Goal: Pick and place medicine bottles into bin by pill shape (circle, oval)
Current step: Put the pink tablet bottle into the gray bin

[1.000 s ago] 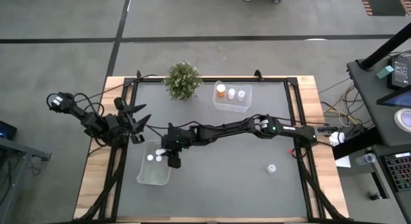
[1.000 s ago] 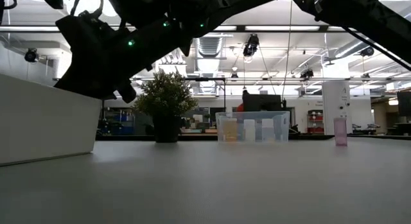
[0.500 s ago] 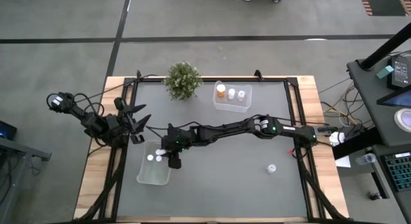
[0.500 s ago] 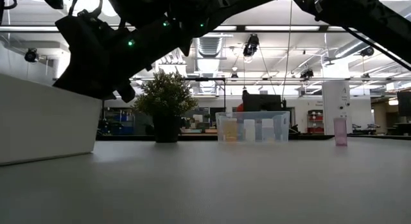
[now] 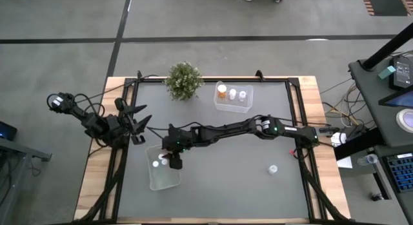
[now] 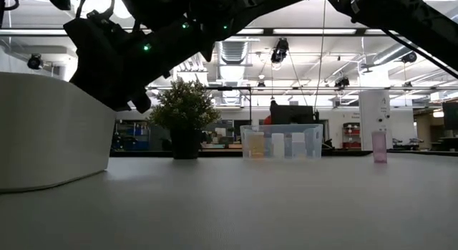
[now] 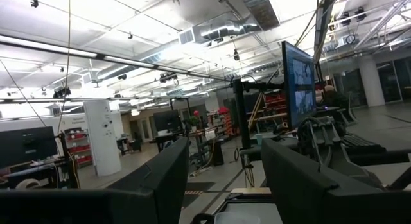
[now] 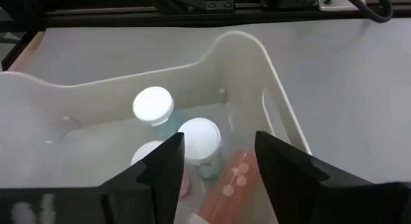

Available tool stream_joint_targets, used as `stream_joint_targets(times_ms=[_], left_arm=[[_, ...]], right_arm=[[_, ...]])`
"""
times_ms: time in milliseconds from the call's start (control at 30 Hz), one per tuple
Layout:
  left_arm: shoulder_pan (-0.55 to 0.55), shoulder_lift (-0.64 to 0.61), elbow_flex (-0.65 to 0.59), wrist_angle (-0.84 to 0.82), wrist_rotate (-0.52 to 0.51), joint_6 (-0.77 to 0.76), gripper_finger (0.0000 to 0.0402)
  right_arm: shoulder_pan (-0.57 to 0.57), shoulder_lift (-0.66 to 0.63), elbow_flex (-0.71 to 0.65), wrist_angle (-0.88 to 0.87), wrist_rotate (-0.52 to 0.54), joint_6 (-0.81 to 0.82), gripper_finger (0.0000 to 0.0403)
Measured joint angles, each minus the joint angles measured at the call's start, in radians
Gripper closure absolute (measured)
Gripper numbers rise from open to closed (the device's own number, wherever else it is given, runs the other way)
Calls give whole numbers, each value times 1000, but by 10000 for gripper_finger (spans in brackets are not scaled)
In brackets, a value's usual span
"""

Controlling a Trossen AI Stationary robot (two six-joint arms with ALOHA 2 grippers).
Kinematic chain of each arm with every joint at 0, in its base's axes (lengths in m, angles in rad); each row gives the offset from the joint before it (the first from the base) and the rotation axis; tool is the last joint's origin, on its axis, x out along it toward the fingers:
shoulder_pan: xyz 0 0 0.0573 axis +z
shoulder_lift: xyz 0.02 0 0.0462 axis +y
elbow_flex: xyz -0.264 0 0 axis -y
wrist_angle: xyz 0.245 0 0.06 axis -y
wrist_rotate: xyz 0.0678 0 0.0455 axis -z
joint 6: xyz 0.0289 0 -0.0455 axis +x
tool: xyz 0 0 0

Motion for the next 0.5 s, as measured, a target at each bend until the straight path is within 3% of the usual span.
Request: stream_joint_targets(times_ms=[333, 500], left_arm=[[0, 1, -1, 0, 0, 0, 221], [0, 2, -2, -3, 0, 0, 221]], right_arm=[[6, -50, 17, -43, 4, -60, 224], [18, -122, 17, -207, 47, -121, 230]])
